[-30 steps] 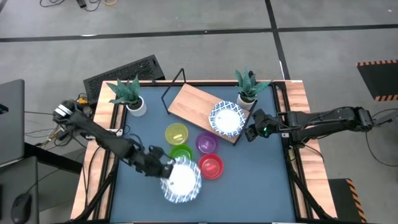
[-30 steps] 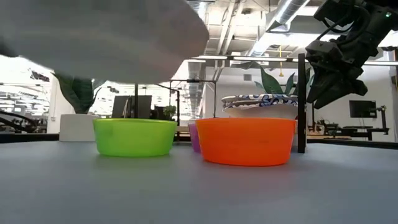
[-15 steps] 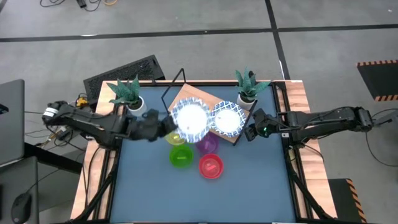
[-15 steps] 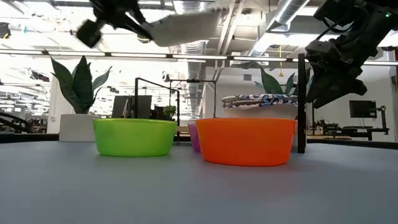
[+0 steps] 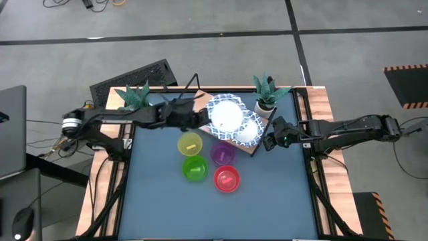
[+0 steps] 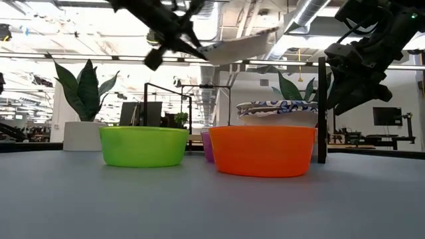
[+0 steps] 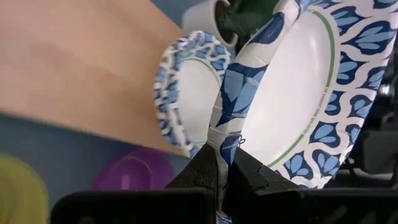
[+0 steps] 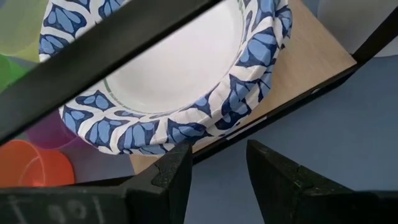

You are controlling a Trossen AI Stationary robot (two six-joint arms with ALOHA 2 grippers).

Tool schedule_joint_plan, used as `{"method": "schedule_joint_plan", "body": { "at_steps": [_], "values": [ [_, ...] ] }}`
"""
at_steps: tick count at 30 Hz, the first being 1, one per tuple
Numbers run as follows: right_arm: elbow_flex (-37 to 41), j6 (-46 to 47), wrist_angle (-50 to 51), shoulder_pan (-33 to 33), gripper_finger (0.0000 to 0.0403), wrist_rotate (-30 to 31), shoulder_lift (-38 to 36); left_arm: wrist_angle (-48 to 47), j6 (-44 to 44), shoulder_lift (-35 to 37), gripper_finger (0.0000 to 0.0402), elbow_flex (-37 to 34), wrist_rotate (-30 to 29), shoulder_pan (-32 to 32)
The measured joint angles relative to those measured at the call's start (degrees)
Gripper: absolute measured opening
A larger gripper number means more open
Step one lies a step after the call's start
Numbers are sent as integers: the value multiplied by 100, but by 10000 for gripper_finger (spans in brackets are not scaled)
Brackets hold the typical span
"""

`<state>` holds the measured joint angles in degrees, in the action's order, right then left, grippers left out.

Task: Place and stack bowls onto a shelf
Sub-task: Stack blue pattern plate on top of the blue pattern plate on the shelf

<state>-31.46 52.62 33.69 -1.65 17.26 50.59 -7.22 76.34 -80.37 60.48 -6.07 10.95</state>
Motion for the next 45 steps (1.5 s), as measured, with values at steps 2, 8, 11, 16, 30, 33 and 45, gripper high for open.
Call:
{"method": "schedule_joint_plan", "body": {
  "at_steps": [2,8,11,16,30,33,45],
  "values": [
    [0,2,0,0,178,4,0,-189,-324,-316,0,368,210,126],
    [0,0,-3,0,178,80,0,-1597,-1205,-1311,0,1576,414,391],
    [0,0,-2,0,178,92,2,-1667,-1451,-1664,0,2060,459,440],
    [0,-3,-1,0,178,92,0,-1798,-1743,-2101,0,2636,536,521],
    [0,-58,-4,0,178,110,1,-1710,-2034,-2419,29,2759,417,629],
    [0,-61,-4,-2,178,153,0,-1759,-2078,-2446,57,2748,464,629],
    [0,-61,-4,0,178,288,1,-1434,-1969,-2486,160,2752,667,683]
  ]
}}
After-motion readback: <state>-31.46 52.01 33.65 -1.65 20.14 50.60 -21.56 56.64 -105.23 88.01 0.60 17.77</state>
